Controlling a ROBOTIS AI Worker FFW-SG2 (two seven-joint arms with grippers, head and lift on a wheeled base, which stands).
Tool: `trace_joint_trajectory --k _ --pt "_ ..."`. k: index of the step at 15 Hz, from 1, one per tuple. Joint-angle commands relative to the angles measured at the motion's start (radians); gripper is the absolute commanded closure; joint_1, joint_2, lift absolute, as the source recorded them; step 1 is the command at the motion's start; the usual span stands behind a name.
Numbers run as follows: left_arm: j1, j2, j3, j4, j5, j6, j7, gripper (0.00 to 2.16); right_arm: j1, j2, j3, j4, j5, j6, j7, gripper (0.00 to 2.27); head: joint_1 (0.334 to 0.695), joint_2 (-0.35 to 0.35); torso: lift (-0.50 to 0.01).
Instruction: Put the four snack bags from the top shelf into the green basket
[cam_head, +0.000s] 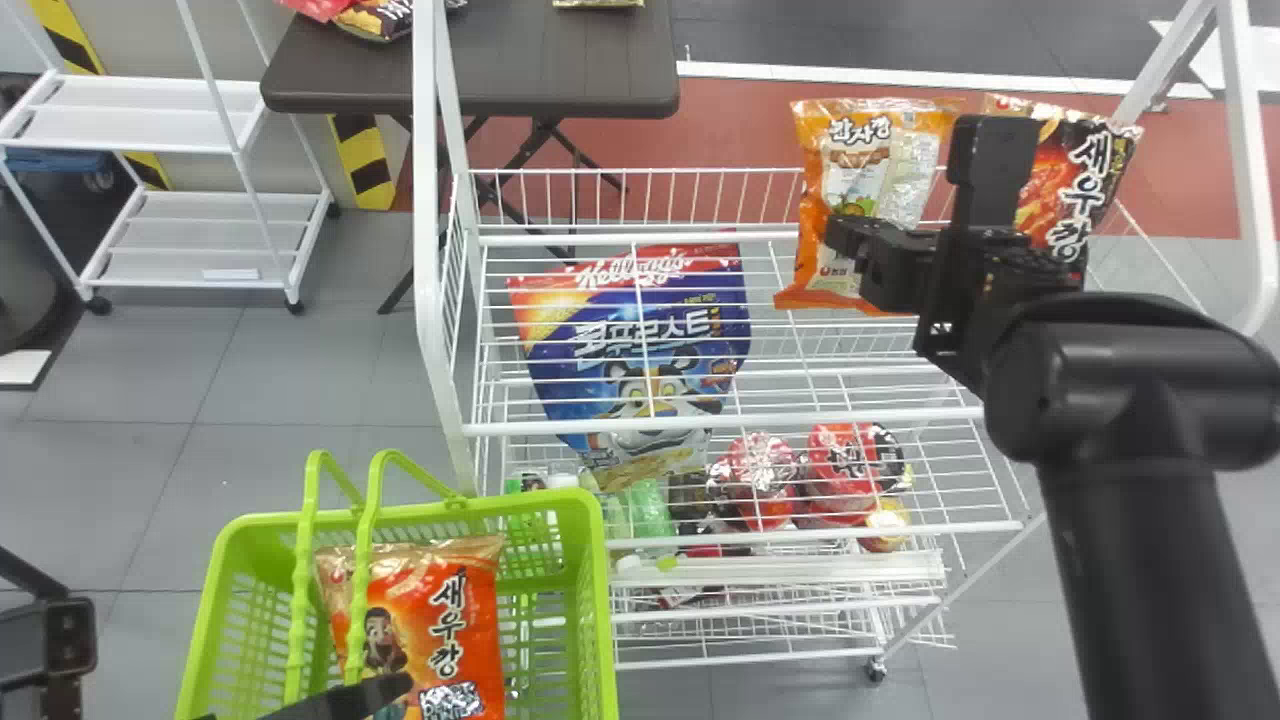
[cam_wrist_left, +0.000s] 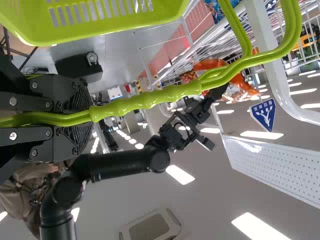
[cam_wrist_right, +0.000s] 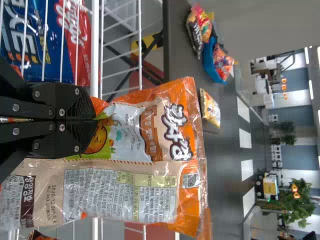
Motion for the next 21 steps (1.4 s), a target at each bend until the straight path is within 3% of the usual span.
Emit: trace_joint_trajectory --k 1,4,6,10,12,16,21 --pt "-0.004 0.000 0.000 0.003 0.000 0.000 -0.010 2.15 0.123 0.000 0.018 -0.215 -0.069 0.077 0.008 2.26 0.695 -0.032 0.000" --pt "-0.012 0.000 0.000 0.008 0.000 0.000 -0.010 2.15 0.292 0.000 0.100 -0.457 -0.146 0.142 0.014 2.26 0.695 0.013 0.000" --pt "-0.015 -0.002 -0.002 0.009 0.000 0.000 -0.010 2.15 0.390 0.000 0.185 -0.548 -0.179 0.157 0.017 2.26 0.695 0.097 0.000" --pt "-0.020 -0.004 -0.002 0.013 0.000 0.000 -0.010 2.15 0.494 -0.005 0.332 -0.557 -0.258 0.135 0.050 2.26 0.695 0.292 0.000" --pt "-0.021 -0.004 0.000 0.016 0.000 0.000 -0.010 2.15 0.506 -0.006 0.377 -0.493 -0.314 0.114 0.082 2.26 0.695 0.350 0.000" --pt "-0.021 0.000 0.000 0.017 0.009 0.006 -0.010 2.15 0.500 -0.005 0.398 -0.312 -0.434 0.096 0.125 2.26 0.695 0.350 0.000" --pt "-0.030 0.001 -0.002 0.022 0.014 0.006 -0.010 2.15 0.494 -0.006 0.389 -0.226 -0.512 0.148 0.155 2.26 0.695 0.350 0.000"
